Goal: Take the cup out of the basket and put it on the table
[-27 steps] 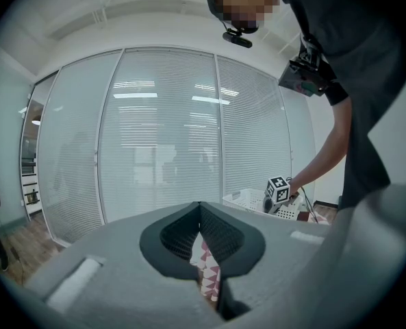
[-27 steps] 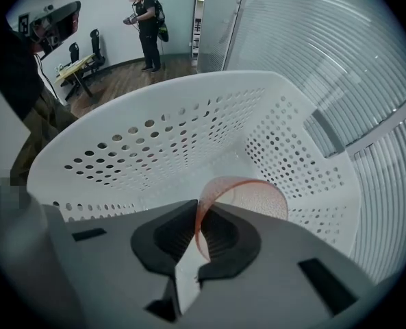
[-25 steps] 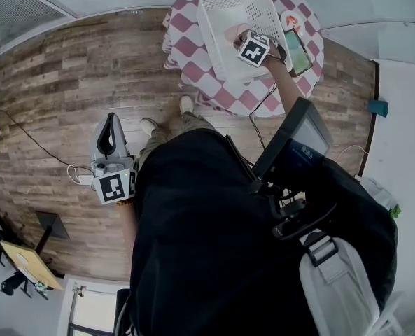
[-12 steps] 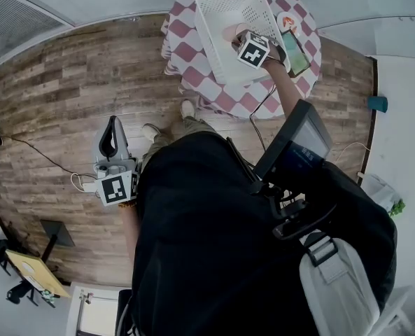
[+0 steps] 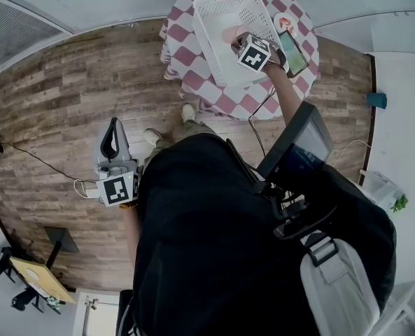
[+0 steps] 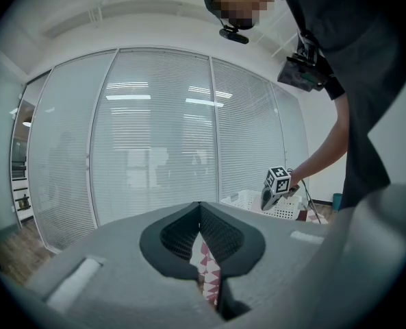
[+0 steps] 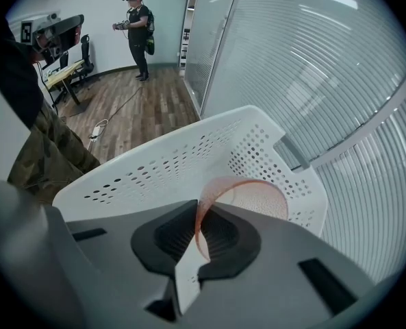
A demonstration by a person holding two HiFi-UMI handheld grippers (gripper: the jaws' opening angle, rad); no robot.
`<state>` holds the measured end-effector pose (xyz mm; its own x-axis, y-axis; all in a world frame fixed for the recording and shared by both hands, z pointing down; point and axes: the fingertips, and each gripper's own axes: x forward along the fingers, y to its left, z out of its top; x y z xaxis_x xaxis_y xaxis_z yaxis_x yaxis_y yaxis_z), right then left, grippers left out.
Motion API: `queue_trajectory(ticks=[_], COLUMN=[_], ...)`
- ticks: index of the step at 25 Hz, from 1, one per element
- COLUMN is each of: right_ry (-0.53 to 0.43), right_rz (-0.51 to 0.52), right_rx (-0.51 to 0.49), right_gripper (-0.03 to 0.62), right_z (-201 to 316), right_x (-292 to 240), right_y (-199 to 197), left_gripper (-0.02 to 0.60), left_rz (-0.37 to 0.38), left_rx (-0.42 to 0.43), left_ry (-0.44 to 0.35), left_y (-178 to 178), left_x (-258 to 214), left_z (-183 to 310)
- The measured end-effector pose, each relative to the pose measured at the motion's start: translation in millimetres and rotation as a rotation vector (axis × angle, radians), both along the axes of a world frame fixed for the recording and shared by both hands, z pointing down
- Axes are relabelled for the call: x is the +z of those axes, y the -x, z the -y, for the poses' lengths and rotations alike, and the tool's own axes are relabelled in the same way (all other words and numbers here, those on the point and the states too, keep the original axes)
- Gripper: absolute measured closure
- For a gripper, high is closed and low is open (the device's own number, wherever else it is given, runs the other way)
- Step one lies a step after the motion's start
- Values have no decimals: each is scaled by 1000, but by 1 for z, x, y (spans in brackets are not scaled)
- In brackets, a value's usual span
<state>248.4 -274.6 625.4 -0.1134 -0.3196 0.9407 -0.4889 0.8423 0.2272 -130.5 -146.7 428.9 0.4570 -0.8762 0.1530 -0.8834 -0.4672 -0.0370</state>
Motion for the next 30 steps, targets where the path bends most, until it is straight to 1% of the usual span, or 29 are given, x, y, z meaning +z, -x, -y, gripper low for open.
queue_trajectory(ticks=[3, 9, 13, 18, 23, 27, 30], right_ry=[-10, -45, -69, -100, -128, -152, -178], right_rz=[2, 42, 40, 49, 86, 104, 111], right_rx=[11, 51, 56, 63, 83, 90, 90], right_gripper=[569, 569, 569, 569, 569, 569, 569], right_z=[-2, -4, -2, -2, -1, 2, 4], right_x=[-6, -22, -32, -45, -58, -68, -79], right_y=[2, 9, 11, 17, 26, 33, 37], left_gripper=[575, 575, 575, 575, 575, 575, 575], left_rz=[-4, -2, -18, -13, -7, 16, 2], left_rx=[11, 15, 27, 31, 32, 31, 43], left_ry=[-24, -1, -23, -32, -17, 7, -20], left_y=[-1, 4, 3, 7, 11, 14, 12], left_x=[-6, 1, -6, -4, -5, -1, -7], left_z=[2, -1, 1, 0, 0, 0, 1])
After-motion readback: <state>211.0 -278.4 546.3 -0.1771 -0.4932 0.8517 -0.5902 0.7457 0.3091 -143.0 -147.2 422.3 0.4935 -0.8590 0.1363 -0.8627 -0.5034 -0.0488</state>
